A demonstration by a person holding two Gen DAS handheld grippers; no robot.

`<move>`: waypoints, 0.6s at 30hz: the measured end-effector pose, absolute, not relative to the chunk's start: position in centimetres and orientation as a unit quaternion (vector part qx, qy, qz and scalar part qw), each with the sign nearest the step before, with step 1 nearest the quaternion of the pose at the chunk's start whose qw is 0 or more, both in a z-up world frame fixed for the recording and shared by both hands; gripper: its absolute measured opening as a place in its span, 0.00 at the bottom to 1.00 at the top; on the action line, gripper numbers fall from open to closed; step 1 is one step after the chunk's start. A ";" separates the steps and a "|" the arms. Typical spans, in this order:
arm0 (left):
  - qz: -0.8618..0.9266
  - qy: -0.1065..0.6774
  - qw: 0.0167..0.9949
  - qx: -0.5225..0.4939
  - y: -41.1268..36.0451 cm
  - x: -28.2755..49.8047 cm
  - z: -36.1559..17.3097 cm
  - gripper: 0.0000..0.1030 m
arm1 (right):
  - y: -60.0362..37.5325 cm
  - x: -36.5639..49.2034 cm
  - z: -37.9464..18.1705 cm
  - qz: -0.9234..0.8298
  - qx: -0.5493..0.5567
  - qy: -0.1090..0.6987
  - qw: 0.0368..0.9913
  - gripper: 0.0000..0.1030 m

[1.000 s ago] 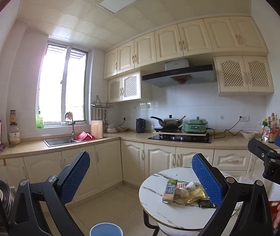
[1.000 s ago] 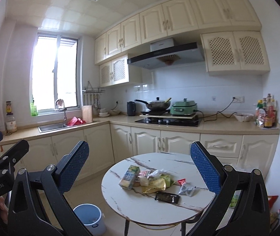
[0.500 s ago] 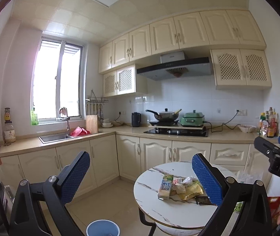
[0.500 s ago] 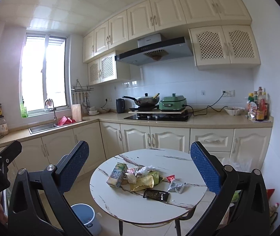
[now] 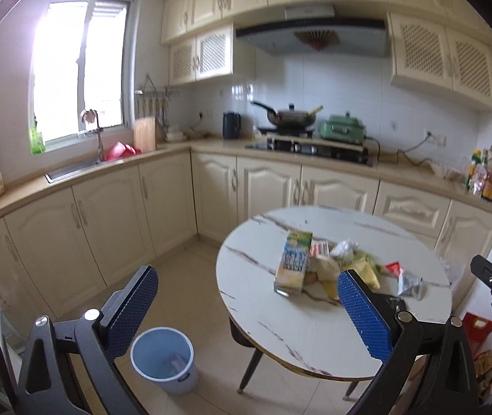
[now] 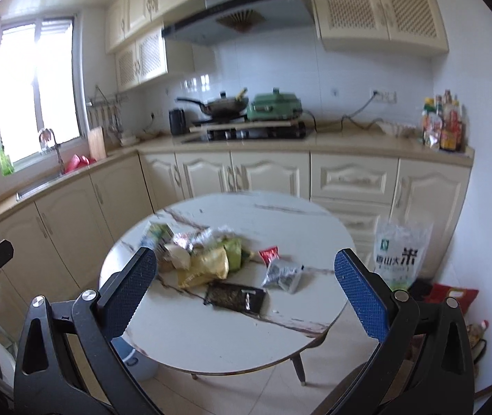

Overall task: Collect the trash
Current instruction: 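Grasp the milk carton with the left tool while right grasps silver wrapper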

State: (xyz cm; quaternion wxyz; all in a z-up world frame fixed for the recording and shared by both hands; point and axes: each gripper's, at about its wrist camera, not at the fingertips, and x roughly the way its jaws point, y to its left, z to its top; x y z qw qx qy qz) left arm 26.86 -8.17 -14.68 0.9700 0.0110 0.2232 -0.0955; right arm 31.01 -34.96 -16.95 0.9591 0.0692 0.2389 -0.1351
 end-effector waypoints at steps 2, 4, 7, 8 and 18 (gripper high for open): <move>-0.108 0.246 0.963 0.018 -9.4 30.2 -14.7 0.99 | -36.1 32.5 -18.7 -0.139 0.075 0.259 0.953 1.00; -0.113 0.269 0.956 0.028 -11.0 33.9 -14.6 0.99 | -37.4 34.3 -20.7 -0.143 0.082 0.279 0.946 1.00; -0.117 0.297 0.947 0.039 -12.9 38.5 -15.9 0.99 | -38.9 36.4 -23.0 -0.154 0.088 0.304 0.936 1.00; -0.117 0.306 0.944 0.041 -13.3 39.9 -16.4 0.99 | -39.3 37.0 -23.7 -0.157 0.090 0.311 0.933 1.00; -0.130 0.368 0.918 0.069 -16.8 53.0 -21.3 0.99 | -43.9 43.0 -29.5 -0.181 0.097 0.382 0.901 1.00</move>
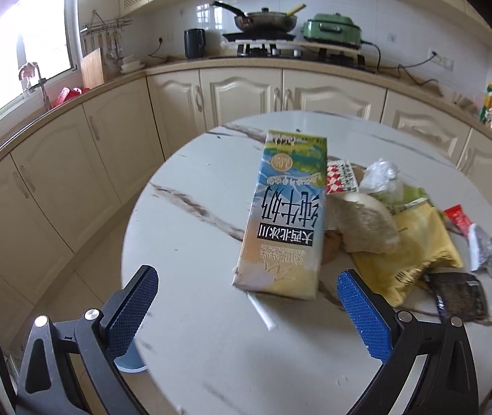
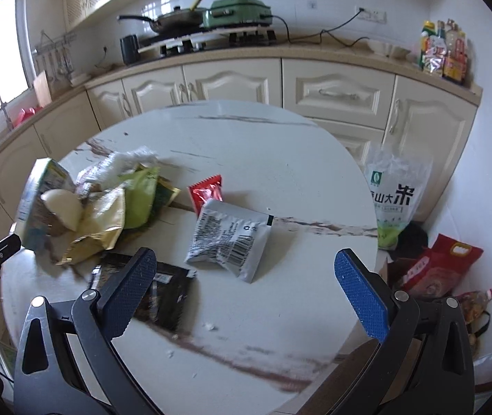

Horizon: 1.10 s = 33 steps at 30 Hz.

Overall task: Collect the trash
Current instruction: 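Grasp the milk carton with the left tool while right grasps silver wrapper, then carry carton and wrapper over the bucket and open both tools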

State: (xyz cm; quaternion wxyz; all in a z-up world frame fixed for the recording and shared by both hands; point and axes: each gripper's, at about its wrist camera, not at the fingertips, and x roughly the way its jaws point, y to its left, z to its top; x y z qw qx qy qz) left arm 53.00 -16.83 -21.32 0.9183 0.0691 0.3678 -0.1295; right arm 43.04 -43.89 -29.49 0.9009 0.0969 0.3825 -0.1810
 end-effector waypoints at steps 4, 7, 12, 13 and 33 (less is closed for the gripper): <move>-0.140 0.373 0.914 0.072 -17.3 56.5 -22.1 0.90 | -44.8 44.8 -30.8 -0.179 0.103 0.405 0.891 1.00; -0.169 0.388 0.904 0.055 -17.3 58.9 -22.9 0.54 | -44.7 45.8 -31.8 -0.170 0.107 0.420 0.885 1.00; -0.188 0.379 0.905 0.041 -15.8 59.9 -22.8 0.45 | -44.5 46.9 -32.1 -0.155 0.095 0.441 0.879 1.00; -0.193 0.379 0.904 0.040 -15.5 59.8 -22.7 0.45 | -44.5 47.1 -32.1 -0.160 0.086 0.446 0.876 1.00; -0.235 0.330 0.914 0.020 -9.1 51.1 -17.8 0.45 | -46.7 43.9 -30.8 -0.107 0.109 0.430 0.890 0.32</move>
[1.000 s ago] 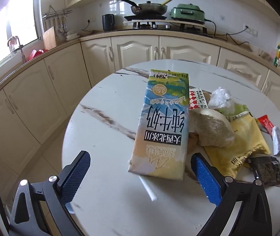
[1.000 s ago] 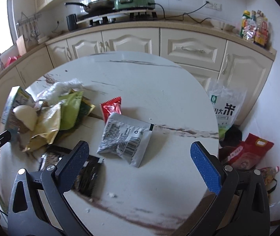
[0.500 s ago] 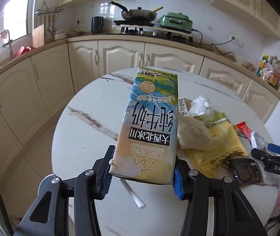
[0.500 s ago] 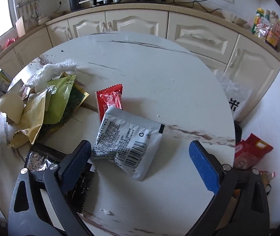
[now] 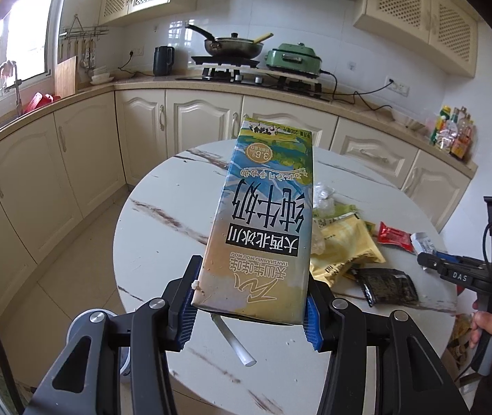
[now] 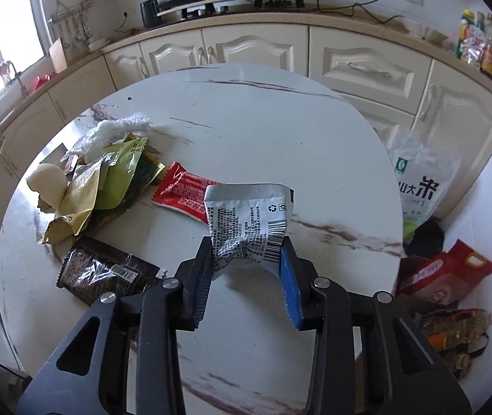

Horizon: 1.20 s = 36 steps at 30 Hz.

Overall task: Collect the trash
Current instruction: 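Carry carton and wrapper over the bucket and open both tools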

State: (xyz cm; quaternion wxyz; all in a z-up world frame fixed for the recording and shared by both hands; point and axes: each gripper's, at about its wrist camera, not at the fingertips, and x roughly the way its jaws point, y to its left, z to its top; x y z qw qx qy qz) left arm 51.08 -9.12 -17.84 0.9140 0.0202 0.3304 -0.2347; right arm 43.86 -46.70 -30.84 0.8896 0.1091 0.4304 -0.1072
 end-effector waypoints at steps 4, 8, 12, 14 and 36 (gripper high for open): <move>-0.241 0.324 0.915 0.015 -7.3 48.6 -16.8 0.45 | -46.2 42.4 -29.5 -0.107 0.113 0.408 0.900 0.32; -0.238 0.308 0.921 0.008 -5.2 46.0 -15.3 0.45 | -44.2 41.5 -26.7 -0.094 0.103 0.379 0.915 0.32; -0.226 0.289 0.930 -0.002 -2.5 43.6 -13.7 0.45 | -40.4 41.1 -23.0 -0.056 0.086 0.339 0.935 0.32; -0.215 0.278 0.936 -0.007 -0.6 42.1 -12.9 0.45 | -38.0 41.2 -21.3 -0.030 0.077 0.319 0.944 0.32; -0.024 0.280 0.957 -0.076 18.1 32.2 -17.4 0.45 | -5.7 49.0 -23.8 0.257 0.012 0.319 0.912 0.33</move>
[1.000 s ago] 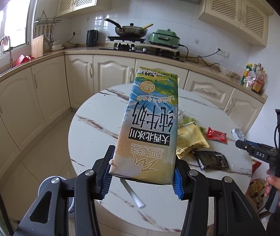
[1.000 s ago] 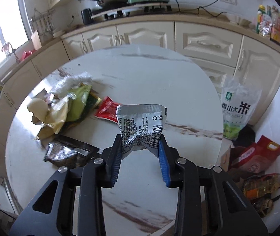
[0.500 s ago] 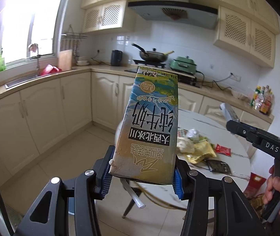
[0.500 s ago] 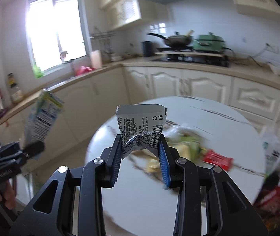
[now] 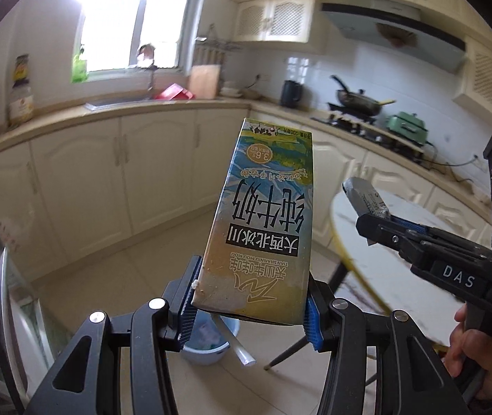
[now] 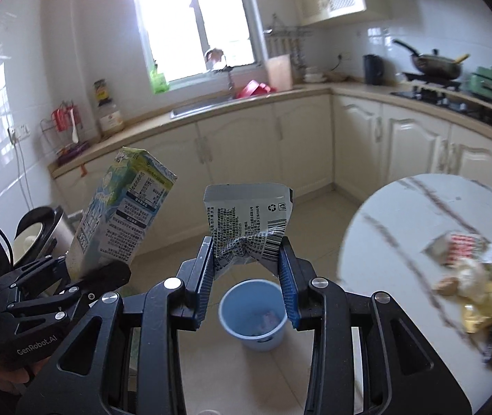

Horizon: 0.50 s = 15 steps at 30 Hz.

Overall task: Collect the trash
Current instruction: 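Carry carton and wrapper over the bucket and open both tools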

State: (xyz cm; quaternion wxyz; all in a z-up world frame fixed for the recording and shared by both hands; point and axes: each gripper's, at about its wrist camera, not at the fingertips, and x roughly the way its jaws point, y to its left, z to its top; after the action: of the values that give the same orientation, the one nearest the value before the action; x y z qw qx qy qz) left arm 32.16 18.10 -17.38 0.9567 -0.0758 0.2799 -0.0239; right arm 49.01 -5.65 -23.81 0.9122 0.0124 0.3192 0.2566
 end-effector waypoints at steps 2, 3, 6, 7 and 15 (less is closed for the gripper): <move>-0.010 0.301 0.950 -0.085 19.2 32.8 -19.3 0.45 | -3.9 50.4 -26.0 0.264 0.007 0.335 0.904 0.33; -0.005 0.310 0.947 -0.088 19.4 33.4 -20.0 0.45 | -3.0 51.3 -27.2 0.267 0.003 0.344 0.900 0.33; 0.007 0.344 0.934 -0.099 20.6 35.7 -23.1 0.45 | -0.7 54.2 -31.3 0.272 -0.005 0.377 0.886 0.33; 0.009 0.358 0.928 -0.101 20.8 36.4 -24.5 0.45 | 0.0 55.3 -33.0 0.270 -0.011 0.390 0.880 0.33; 0.022 0.467 0.877 -0.107 21.5 43.2 -34.5 0.45 | 4.0 63.4 -45.9 0.258 -0.019 0.483 0.836 0.33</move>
State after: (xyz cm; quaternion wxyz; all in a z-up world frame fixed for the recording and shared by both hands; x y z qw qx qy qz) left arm 43.16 21.50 -34.53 0.8773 -0.1067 0.4675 0.0221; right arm 63.36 3.98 -45.86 0.8364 -0.0185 0.4835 0.2577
